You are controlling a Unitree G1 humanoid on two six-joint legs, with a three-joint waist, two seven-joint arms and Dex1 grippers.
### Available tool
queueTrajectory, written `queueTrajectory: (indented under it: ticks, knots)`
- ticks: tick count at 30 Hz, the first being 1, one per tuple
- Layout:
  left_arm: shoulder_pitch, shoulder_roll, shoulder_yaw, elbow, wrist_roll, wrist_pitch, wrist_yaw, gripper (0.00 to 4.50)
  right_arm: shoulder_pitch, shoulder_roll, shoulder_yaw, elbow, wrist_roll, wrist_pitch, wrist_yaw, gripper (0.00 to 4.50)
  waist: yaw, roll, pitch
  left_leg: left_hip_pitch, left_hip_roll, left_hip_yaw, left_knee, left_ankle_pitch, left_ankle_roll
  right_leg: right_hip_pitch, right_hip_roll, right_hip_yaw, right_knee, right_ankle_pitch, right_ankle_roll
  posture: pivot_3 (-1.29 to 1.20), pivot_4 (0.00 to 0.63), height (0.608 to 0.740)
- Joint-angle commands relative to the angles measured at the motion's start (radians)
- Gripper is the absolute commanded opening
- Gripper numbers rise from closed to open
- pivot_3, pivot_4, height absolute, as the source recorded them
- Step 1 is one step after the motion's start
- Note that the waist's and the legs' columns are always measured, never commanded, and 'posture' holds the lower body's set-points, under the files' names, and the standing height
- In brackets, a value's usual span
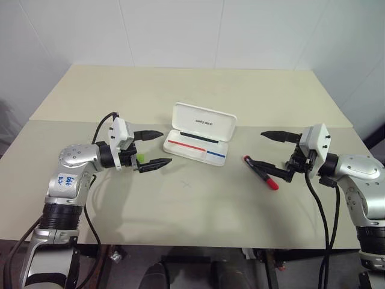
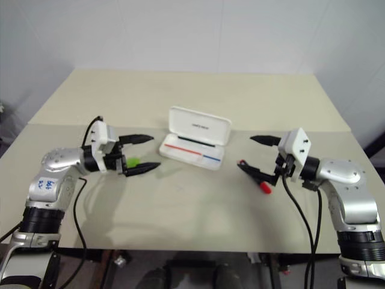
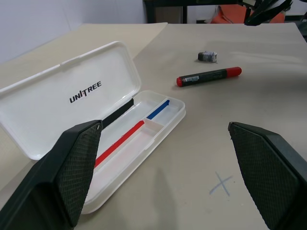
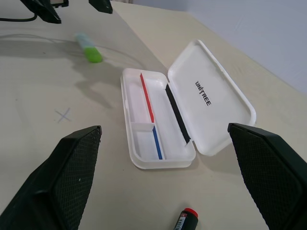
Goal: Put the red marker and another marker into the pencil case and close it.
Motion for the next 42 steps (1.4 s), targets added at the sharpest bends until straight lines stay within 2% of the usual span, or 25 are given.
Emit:
queueTrajectory:
  ticks: [1, 5, 9, 14, 20, 23, 25, 26, 33, 42]
  knots:
    - [-0.026, 0.013, 0.017, -0.031, -0.010, 0.009, 0.003, 4.47, -0.041, -0.015, 0.003, 0.020, 0.009, -0.014, 0.029, 4.50, -0.001, 0.000, 0.000, 0.000, 0.000, 0.000, 0.000, 0.000, 0.000, 0.000, 0.000, 0.000, 0.000, 0.000, 0.000, 0.00, 0.150, 0.740]
    - [-0.022, 0.012, 0.019, -0.040, -0.010, -0.002, -0.003, 4.47, -0.063, -0.004, 0.022, 0.066, -0.009, -0.024, 0.040, 4.50, 0.000, 0.000, 0.000, 0.000, 0.000, 0.000, 0.001, 0.000, 0.000, 0.000, 0.000, 0.000, 0.001, 0.000, 0.000, 0.00, 0.150, 0.740]
    - [-0.030, 0.033, 0.040, -0.031, -0.025, 0.003, -0.022, 4.47, -0.143, -0.016, 0.062, 0.042, -0.002, 0.077, 0.030, 4.50, -0.003, 0.000, 0.000, 0.000, 0.000, 0.001, 0.001, 0.000, 0.000, 0.000, 0.000, 0.001, 0.001, 0.000, 0.000, 0.00, 0.150, 0.740]
    - [-0.028, 0.083, 0.057, 0.029, -0.010, -0.037, -0.063, 4.47, -0.262, -0.025, 0.165, 0.037, -0.054, 0.177, 0.050, 4.50, -0.003, 0.001, 0.000, 0.002, 0.001, 0.002, 0.001, 0.000, 0.000, -0.001, 0.000, 0.001, 0.003, 0.000, -0.001, 0.00, 0.150, 0.740]
    - [-0.011, 0.138, 0.085, 0.089, 0.001, -0.082, -0.091, 4.47, -0.336, 0.027, 0.293, 0.101, -0.143, 0.182, 0.050, 4.50, -0.001, 0.001, 0.000, 0.001, 0.001, 0.002, 0.000, -0.001, 0.000, -0.001, 0.000, 0.001, 0.002, -0.001, -0.002, 0.00, 0.150, 0.740]
    - [-0.010, 0.152, 0.093, 0.123, 0.002, -0.100, -0.107, 4.50, -0.360, 0.046, 0.336, 0.153, -0.191, 0.164, 0.058, 3.82, 0.000, 0.001, 0.001, 0.001, 0.001, 0.003, 0.000, -0.001, 0.001, -0.002, 0.000, 0.001, 0.002, -0.001, -0.002, 0.00, 0.150, 0.740]
    - [-0.013, 0.156, 0.093, 0.142, 0.007, -0.116, -0.113, 4.50, -0.372, 0.058, 0.356, 0.174, -0.206, 0.152, 0.073, 3.08, 0.000, 0.001, 0.001, 0.000, 0.001, 0.003, 0.000, -0.001, 0.001, -0.002, 0.000, 0.001, 0.002, -0.001, -0.002, 0.00, 0.150, 0.740]
    - [-0.013, 0.155, 0.095, 0.146, 0.009, -0.121, -0.109, 4.50, -0.379, 0.066, 0.369, 0.188, -0.215, 0.153, 0.082, 2.85, 0.000, 0.001, 0.001, 0.000, 0.001, 0.003, 0.000, -0.001, 0.001, -0.002, 0.000, 0.001, 0.002, -0.001, -0.002, 0.00, 0.150, 0.740]
    - [0.045, 0.143, 0.096, 0.076, 0.003, -0.122, -0.083, 4.50, -0.470, 0.119, 0.460, 0.298, -0.302, 0.164, 0.118, 2.85, -0.008, 0.001, 0.001, 0.000, 0.001, 0.004, 0.000, -0.001, 0.001, -0.004, 0.000, 0.001, 0.004, -0.001, -0.002, 0.00, 0.150, 0.740]
    - [0.079, 0.184, 0.127, 0.039, 0.004, -0.112, -0.077, 4.50, -0.556, 0.209, 0.522, 0.509, -0.405, 0.092, 0.133, 2.85, -0.005, 0.001, 0.001, 0.000, 0.002, 0.005, 0.000, -0.001, 0.001, -0.004, 0.000, 0.001, 0.004, -0.001, -0.002, 0.00, 0.150, 0.740]
